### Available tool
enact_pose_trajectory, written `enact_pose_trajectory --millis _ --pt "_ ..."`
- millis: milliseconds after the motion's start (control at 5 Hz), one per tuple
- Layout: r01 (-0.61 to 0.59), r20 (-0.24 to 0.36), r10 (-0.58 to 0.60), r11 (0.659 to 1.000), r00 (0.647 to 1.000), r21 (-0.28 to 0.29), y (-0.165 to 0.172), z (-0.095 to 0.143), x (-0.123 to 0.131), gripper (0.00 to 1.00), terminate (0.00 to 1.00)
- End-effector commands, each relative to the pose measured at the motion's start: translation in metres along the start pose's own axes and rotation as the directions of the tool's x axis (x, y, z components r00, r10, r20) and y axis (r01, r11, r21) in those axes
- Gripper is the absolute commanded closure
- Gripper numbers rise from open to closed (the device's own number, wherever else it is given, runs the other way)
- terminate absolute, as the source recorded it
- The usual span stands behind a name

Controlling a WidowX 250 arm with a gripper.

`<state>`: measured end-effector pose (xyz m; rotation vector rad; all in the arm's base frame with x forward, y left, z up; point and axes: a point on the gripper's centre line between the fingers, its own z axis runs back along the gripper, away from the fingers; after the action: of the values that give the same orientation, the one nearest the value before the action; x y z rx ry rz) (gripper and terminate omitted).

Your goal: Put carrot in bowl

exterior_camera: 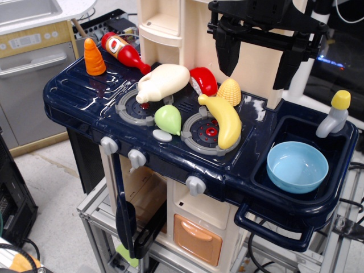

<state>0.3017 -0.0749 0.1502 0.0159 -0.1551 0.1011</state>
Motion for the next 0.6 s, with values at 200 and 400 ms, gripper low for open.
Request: enact_pose_trajectory --millis 200,400 --pt "-0.017 -0.014 0.019 0.996 1.0 0.089 0.033 0.009 0.002 0.0 0.0" --pt "0.071 -0.024 -0.068 0.983 0.997 0.167 0.081 0.023 0.012 0.0 0.0"
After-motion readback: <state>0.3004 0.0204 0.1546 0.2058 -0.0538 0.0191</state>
